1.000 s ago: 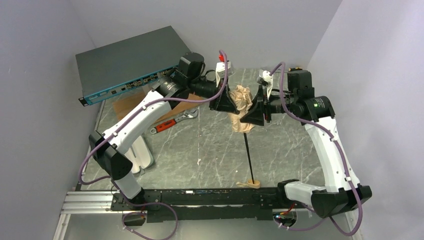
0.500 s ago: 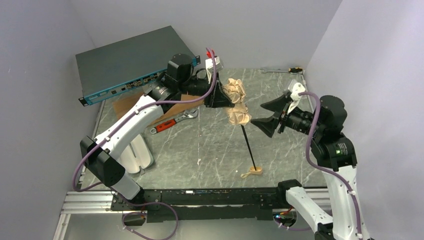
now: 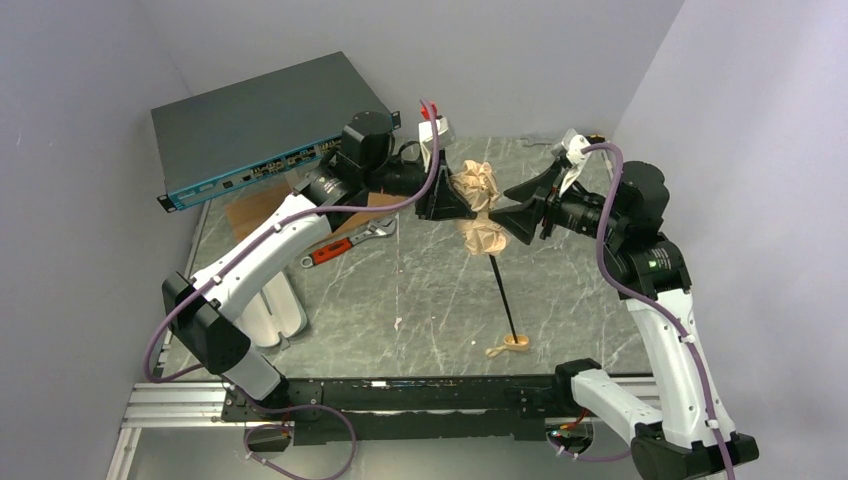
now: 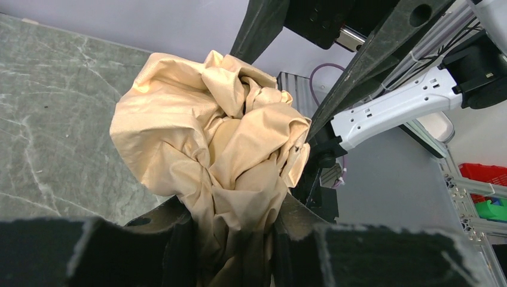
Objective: Open the umbrella
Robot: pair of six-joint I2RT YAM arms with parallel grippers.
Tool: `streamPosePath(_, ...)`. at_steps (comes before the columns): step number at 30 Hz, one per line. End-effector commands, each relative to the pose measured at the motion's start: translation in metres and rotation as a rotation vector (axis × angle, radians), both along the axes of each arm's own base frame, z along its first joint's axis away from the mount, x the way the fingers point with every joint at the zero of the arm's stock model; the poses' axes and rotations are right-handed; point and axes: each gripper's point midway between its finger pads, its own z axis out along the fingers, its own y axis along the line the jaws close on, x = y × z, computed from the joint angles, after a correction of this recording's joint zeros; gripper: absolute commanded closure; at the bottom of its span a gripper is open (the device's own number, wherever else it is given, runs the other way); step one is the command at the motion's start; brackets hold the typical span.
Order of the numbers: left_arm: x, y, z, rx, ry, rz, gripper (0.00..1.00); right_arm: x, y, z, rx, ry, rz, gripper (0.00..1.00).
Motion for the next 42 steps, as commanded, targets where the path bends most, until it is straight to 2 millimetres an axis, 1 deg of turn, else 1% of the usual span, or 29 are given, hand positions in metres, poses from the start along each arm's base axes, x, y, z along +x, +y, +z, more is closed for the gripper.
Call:
streamPosePath(1,-0.012,0.001,0.038,-0.092,-0.089,-0.025,1.00,-0.001,0.006,0.015,0.013,-0.060,0.024,0.46)
streamPosePath(5,-0.016,0.001,0.040,-0.096,-0.097,-0.040,1.00,0.004,0.001,0.005,-0.031,-0.064,-0.007,0.60)
streamPosePath(6,-0.016,0.002,0.040,-0.095,-0.096,-0.039,1.00,0.005,0.000,0.001,-0.043,-0.062,-0.017,0.63)
streamPosePath(8,-0.018,0.002,0.039,-0.096,-0.093,-0.047,1.00,0.007,-0.003,-0.005,-0.066,-0.049,-0.028,0.64)
streamPosePath(10,-0.019,0.003,0.039,-0.098,-0.094,-0.054,1.00,0.007,-0.003,-0.011,-0.086,-0.039,-0.023,0.69)
streamPosePath(13,-0.021,0.003,0.040,-0.103,-0.101,-0.065,1.00,0.006,-0.005,-0.016,-0.101,-0.041,-0.028,0.81)
streamPosePath(14,-0.022,0.003,0.040,-0.105,-0.099,-0.070,1.00,0.006,-0.006,-0.016,-0.105,-0.048,-0.027,0.86)
streamPosePath(16,-0.023,0.003,0.041,-0.107,-0.095,-0.074,1.00,0.006,-0.007,-0.017,-0.119,-0.056,-0.027,1.00)
streamPosePath(19,-0.025,0.003,0.041,-0.109,-0.106,-0.089,1.00,0.014,-0.014,-0.018,-0.158,-0.078,-0.075,1.00)
streamPosePath(23,-0.036,0.005,0.040,-0.115,-0.132,-0.145,1.00,0.042,-0.039,-0.025,-0.238,-0.126,-0.247,1.00)
streamPosePath(25,-0.045,0.004,0.036,-0.113,-0.171,-0.188,1.00,0.052,-0.044,-0.028,-0.258,-0.137,-0.288,1.00)
streamPosePath(27,-0.054,0.003,0.030,-0.096,-0.219,-0.214,1.00,0.060,-0.044,-0.029,-0.247,-0.137,-0.306,1.00)
streamPosePath(29,-0.060,0.001,0.029,-0.106,-0.238,-0.244,1.00,0.068,-0.042,-0.029,-0.220,-0.121,-0.320,1.00)
streamPosePath(30,-0.060,-0.001,0.029,-0.109,-0.232,-0.246,1.00,0.072,-0.040,-0.029,-0.206,-0.113,-0.318,1.00)
streamPosePath(32,-0.057,-0.002,0.032,-0.112,-0.197,-0.232,1.00,0.071,-0.032,-0.027,-0.186,-0.110,-0.275,1.00)
streamPosePath(33,-0.051,-0.002,0.035,-0.116,-0.181,-0.210,1.00,0.068,-0.031,-0.025,-0.176,-0.101,-0.268,0.98)
streamPosePath(34,-0.042,-0.002,0.037,-0.122,-0.161,-0.180,1.00,0.066,-0.033,-0.024,-0.170,-0.080,-0.279,0.81)
streamPosePath(35,-0.033,-0.002,0.040,-0.127,-0.138,-0.150,1.00,0.064,-0.036,-0.024,-0.170,-0.047,-0.294,0.60)
streamPosePath(36,-0.021,0.000,0.042,-0.134,-0.113,-0.114,1.00,0.061,-0.042,-0.028,-0.176,0.010,-0.311,0.40)
streamPosePath(37,-0.009,0.001,0.042,-0.134,-0.093,-0.077,1.00,0.058,-0.049,-0.030,-0.172,0.058,-0.327,0.27)
streamPosePath(38,0.001,0.001,0.043,-0.134,-0.074,-0.043,1.00,0.054,-0.055,-0.031,-0.161,0.101,-0.314,0.23)
streamPosePath(40,0.016,0.002,0.042,-0.134,-0.063,0.002,1.00,0.044,-0.070,-0.029,-0.120,0.158,-0.285,0.21)
streamPosePath(42,0.021,0.000,0.041,-0.135,-0.067,0.011,1.00,0.031,-0.073,-0.029,-0.096,0.194,-0.232,0.19)
